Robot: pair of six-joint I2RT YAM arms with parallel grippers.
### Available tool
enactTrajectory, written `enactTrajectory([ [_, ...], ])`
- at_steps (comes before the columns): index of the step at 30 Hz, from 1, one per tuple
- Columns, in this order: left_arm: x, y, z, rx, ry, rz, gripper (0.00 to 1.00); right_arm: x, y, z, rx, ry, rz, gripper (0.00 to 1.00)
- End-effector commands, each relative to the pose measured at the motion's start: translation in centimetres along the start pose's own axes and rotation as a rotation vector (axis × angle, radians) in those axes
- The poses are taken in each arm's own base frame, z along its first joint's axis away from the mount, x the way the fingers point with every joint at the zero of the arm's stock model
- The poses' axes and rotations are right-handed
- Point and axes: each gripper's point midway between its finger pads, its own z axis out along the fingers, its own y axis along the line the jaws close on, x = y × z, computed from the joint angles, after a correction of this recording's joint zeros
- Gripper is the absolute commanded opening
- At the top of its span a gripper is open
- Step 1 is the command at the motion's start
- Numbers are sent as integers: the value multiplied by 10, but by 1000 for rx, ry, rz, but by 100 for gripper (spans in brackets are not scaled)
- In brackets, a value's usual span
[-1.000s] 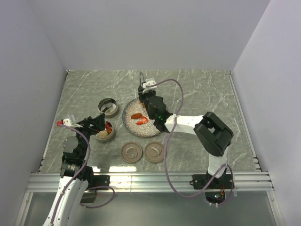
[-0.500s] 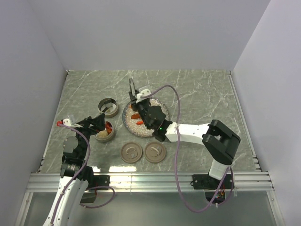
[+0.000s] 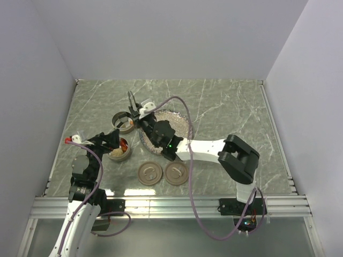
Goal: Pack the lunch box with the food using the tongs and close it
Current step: Place the food into the lunch box
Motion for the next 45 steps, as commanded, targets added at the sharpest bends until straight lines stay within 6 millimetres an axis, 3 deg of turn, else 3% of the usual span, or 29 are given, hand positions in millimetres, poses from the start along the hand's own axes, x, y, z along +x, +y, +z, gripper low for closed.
enactTrajectory([
  [1, -6, -5, 0, 22, -24, 5, 99, -26, 9, 22, -9, -86, 21, 2],
  [6, -6, -5, 0, 22, -23, 4, 99, -31, 19, 44, -36, -115, 26, 2],
  [7, -7, -5, -1, 23, -25, 4, 99, -22, 21, 48, -41, -105, 20, 2],
  [15, -7, -4, -2, 12, -25, 4, 99, -16, 35, 72, -126, -107, 35, 2],
  [27, -9, -3, -4, 3, -31, 1, 99, 3, 42, 98, -199, -67, 51, 4],
  [32, -8, -2, -4, 0, -30, 1, 99, 11, 42, 101, -195, -41, 42, 15],
  [33, -8, -2, -4, 0, -30, 1, 99, 12, 42, 101, -194, -38, 40, 24],
  [37, -8, -2, -4, 1, -27, 1, 99, 12, 39, 102, -187, -36, 37, 41],
  [45, -8, -2, -5, 0, -30, -1, 99, 11, 36, 104, -178, -42, 35, 54],
])
